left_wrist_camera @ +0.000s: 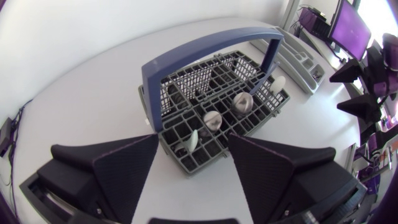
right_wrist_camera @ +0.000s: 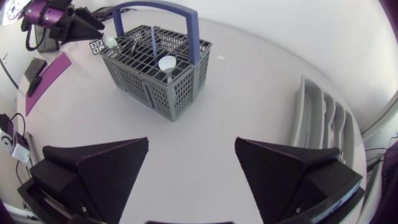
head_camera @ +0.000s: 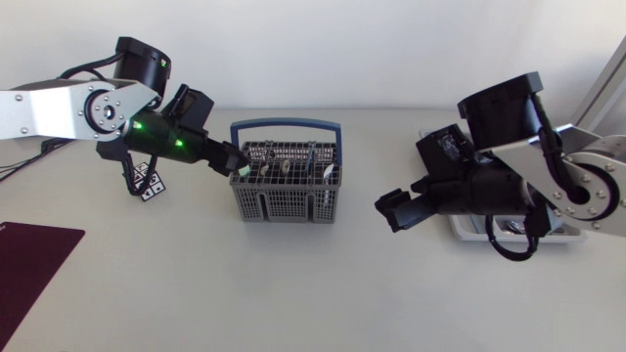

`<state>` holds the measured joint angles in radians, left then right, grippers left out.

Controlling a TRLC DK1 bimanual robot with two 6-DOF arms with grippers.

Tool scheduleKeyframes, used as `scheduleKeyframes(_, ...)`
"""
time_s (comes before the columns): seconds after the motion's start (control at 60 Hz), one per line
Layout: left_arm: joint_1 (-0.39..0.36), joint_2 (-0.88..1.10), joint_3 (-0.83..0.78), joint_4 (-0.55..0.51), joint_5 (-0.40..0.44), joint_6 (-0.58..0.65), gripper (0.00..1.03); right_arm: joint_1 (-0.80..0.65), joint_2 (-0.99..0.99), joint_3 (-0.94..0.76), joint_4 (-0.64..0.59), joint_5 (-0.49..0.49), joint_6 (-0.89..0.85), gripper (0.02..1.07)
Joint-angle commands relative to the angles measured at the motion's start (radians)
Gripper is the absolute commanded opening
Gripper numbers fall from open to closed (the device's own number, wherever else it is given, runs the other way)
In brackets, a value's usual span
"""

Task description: Transfer all utensils from the basket to the drawer tray.

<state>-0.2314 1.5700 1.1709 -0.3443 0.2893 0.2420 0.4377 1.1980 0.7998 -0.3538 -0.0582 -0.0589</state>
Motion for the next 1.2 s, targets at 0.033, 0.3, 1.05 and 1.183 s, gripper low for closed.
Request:
scheduleKeyframes(0.033, 0.001, 0.061, 0.055, -0.015, 0.027, 0.022, 0.55, 0.009, 0.034, 0.019, -0.017, -0.017, -0.047, 1.02)
scheduleKeyframes(0.3, 0.012, 0.14, 0.101, -0.058, 0.093, 0.023, 0.25, 0.013, 0.054, 0.015, -0.013, -0.019, -0.047, 1.02)
scheduleKeyframes(1.05, 0.06, 0.13, 0.113, -0.07, 0.198, -0.009, 0.04, 0.019, 0.045, -0.021, -0.005, -0.02, -0.055, 1.02)
scheduleKeyframes(1.183, 0.087, 0.114, 0.119, -0.07, 0.251, -0.033, 0.04, 0.029, 0.045, -0.022, -0.005, -0.02, -0.059, 1.02)
